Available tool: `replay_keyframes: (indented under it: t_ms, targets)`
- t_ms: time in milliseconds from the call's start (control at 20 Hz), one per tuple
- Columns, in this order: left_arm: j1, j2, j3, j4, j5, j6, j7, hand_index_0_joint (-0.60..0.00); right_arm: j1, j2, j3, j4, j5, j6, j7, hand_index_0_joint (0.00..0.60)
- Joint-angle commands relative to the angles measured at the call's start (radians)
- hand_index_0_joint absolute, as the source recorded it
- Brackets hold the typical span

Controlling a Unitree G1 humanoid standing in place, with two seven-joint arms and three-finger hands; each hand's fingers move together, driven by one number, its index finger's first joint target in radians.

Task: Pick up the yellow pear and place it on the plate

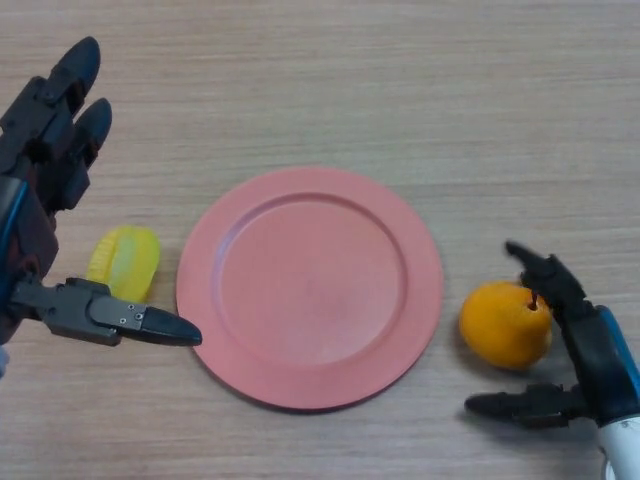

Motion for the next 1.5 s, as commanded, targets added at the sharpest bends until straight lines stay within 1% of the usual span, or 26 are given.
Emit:
replay_keyframes:
  t_ms: [50, 150, 250, 350, 400, 450, 500, 550, 600, 650, 700, 750, 800, 850, 900, 950, 1000, 1050, 1100, 1150, 1200, 1250, 1350, 1400, 1500]
  targets:
    - [-0.016, 0.043, 0.089, -0.067, -0.035, -0.065, 0.017, 0.0, -0.034, -0.042, -0.062, -0.076, 0.008, -0.013, -0.096, 0.6]
    - [-0.018, 0.046, 0.1, -0.076, -0.058, -0.041, 0.015, 0.0, -0.042, -0.049, -0.069, -0.08, 0.0, -0.017, -0.116, 0.6]
    - [-0.022, 0.05, 0.103, -0.08, -0.067, -0.03, 0.018, 0.0, -0.042, -0.047, -0.073, -0.12, 0.019, 0.014, -0.102, 0.6]
    - [-0.02, 0.048, 0.097, -0.081, -0.06, -0.034, 0.02, 0.0, -0.044, -0.048, -0.073, -0.187, 0.002, 0.055, -0.088, 0.6]
    - [-0.018, 0.047, 0.097, -0.082, -0.059, -0.034, 0.019, 0.0, -0.042, -0.039, -0.072, -0.226, 0.04, 0.083, -0.064, 0.6]
    - [-0.015, 0.046, 0.096, -0.084, -0.058, -0.029, 0.013, 0.0, -0.039, -0.019, -0.062, -0.317, 0.113, 0.159, -0.021, 0.6]
    - [-0.015, 0.046, 0.097, -0.086, -0.06, -0.023, 0.012, 0.0, -0.042, -0.014, -0.055, -0.355, 0.125, 0.188, -0.012, 0.6]
    - [-0.017, 0.046, 0.103, -0.092, -0.071, -0.012, 0.013, 0.0, -0.049, 0.002, -0.029, -0.428, 0.154, 0.256, 0.012, 0.6]
    - [-0.017, 0.046, 0.106, -0.094, -0.078, -0.009, 0.016, 0.0, -0.059, 0.009, -0.014, -0.454, 0.155, 0.283, 0.017, 0.6]
    - [-0.017, 0.046, 0.111, -0.095, -0.092, -0.006, 0.021, 0.0, -0.094, 0.017, 0.018, -0.474, 0.12, 0.296, 0.013, 0.6]
    - [-0.017, 0.047, 0.117, -0.097, -0.105, 0.0, 0.024, 0.0, -0.107, 0.021, 0.039, -0.482, 0.116, 0.308, 0.013, 0.6]
    - [-0.018, 0.047, 0.125, -0.101, -0.127, 0.004, 0.037, 0.0, -0.137, 0.026, 0.087, -0.482, 0.128, 0.328, 0.001, 0.6]
    - [-0.016, 0.049, 0.127, -0.104, -0.128, 0.003, 0.038, 0.0, -0.154, 0.027, 0.112, -0.475, 0.139, 0.339, -0.011, 0.6]
    - [-0.011, 0.052, 0.128, -0.109, -0.121, -0.004, 0.034, 0.0, -0.191, 0.029, 0.16, -0.45, 0.151, 0.354, -0.048, 0.6]
    - [-0.007, 0.048, 0.127, -0.108, -0.114, -0.018, 0.032, 0.0, -0.211, 0.029, 0.184, -0.422, 0.164, 0.346, -0.08, 0.6]
    - [-0.005, 0.039, 0.135, -0.104, -0.11, -0.048, 0.045, 0.0, -0.261, 0.029, 0.232, -0.349, 0.15, 0.326, -0.139, 0.6]
    - [-0.007, 0.038, 0.136, -0.101, -0.107, -0.065, 0.055, 0.0, -0.282, 0.029, 0.255, -0.312, 0.148, 0.313, -0.166, 0.6]
    - [-0.01, 0.041, 0.141, -0.1, -0.114, -0.079, 0.068, 0.0, -0.311, 0.03, 0.304, -0.253, 0.175, 0.294, -0.22, 0.6]
    - [-0.007, 0.042, 0.144, -0.102, -0.123, -0.075, 0.069, 0.0, -0.324, 0.03, 0.329, -0.23, 0.193, 0.291, -0.241, 0.6]
    - [-0.002, 0.045, 0.149, -0.107, -0.133, -0.066, 0.068, 0.0, -0.348, 0.03, 0.38, -0.185, 0.232, 0.284, -0.281, 0.6]
    - [-0.002, 0.047, 0.153, -0.111, -0.141, -0.056, 0.067, 0.0, -0.358, 0.03, 0.404, -0.165, 0.246, 0.283, -0.301, 0.6]
    - [0.003, 0.046, 0.157, -0.118, -0.15, -0.046, 0.066, 0.0, -0.37, 0.03, 0.443, -0.133, 0.264, 0.278, -0.336, 0.6]
    - [0.009, 0.046, 0.17, -0.13, -0.165, -0.026, 0.066, 0.0, -0.378, 0.03, 0.501, -0.091, 0.293, 0.268, -0.379, 0.6]
    - [0.011, 0.047, 0.177, -0.133, -0.17, -0.025, 0.063, 0.0, -0.376, 0.03, 0.517, -0.088, 0.298, 0.266, -0.387, 0.6]
    - [0.024, 0.041, 0.182, -0.135, -0.16, -0.037, 0.058, 0.0, -0.353, 0.03, 0.548, -0.091, 0.317, 0.273, -0.368, 0.6]
